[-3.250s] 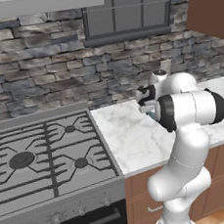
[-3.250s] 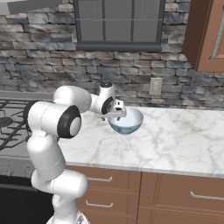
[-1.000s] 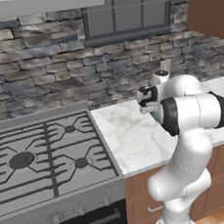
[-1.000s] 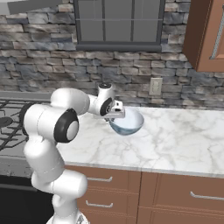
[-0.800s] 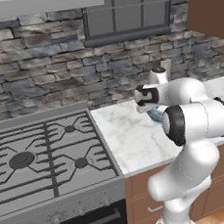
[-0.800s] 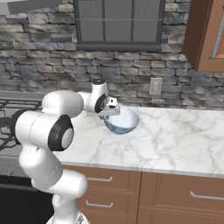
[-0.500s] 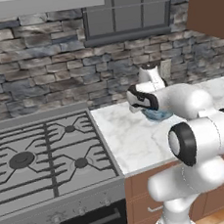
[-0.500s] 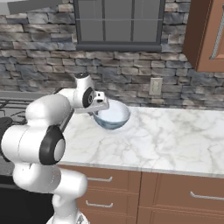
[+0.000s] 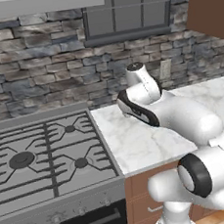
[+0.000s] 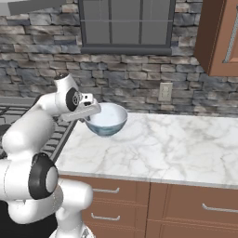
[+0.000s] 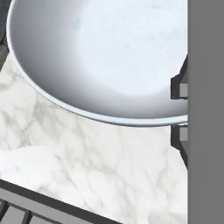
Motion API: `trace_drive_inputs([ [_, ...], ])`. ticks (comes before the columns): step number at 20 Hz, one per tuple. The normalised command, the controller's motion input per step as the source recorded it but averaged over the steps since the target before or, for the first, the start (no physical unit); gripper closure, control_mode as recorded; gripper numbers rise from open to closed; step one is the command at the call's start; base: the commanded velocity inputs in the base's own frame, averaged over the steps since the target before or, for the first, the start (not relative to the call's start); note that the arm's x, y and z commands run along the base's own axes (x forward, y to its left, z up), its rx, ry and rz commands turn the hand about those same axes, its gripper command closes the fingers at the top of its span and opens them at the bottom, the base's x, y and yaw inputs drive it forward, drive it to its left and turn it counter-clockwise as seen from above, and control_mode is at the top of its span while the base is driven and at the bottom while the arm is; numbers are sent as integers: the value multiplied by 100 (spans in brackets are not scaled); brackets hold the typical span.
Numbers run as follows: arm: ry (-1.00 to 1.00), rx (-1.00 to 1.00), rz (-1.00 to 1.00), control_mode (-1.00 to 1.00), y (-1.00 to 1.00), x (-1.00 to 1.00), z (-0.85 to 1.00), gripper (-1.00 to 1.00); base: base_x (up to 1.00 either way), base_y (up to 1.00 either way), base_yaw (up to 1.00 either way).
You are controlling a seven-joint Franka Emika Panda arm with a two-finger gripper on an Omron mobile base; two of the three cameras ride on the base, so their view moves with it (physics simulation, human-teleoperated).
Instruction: Pick the cup and bowl from the counter and place them on the counter next to the sink.
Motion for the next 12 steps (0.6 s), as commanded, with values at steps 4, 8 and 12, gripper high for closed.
trace_drive_inputs([
  [4,0,0,1,-100,10,-80,37,100,0,0,0],
  [8,0,0,3,-100,12,-74,44,100,0,0,0],
  [12,0,0,5,-100,13,-54,34,100,0,0,0],
])
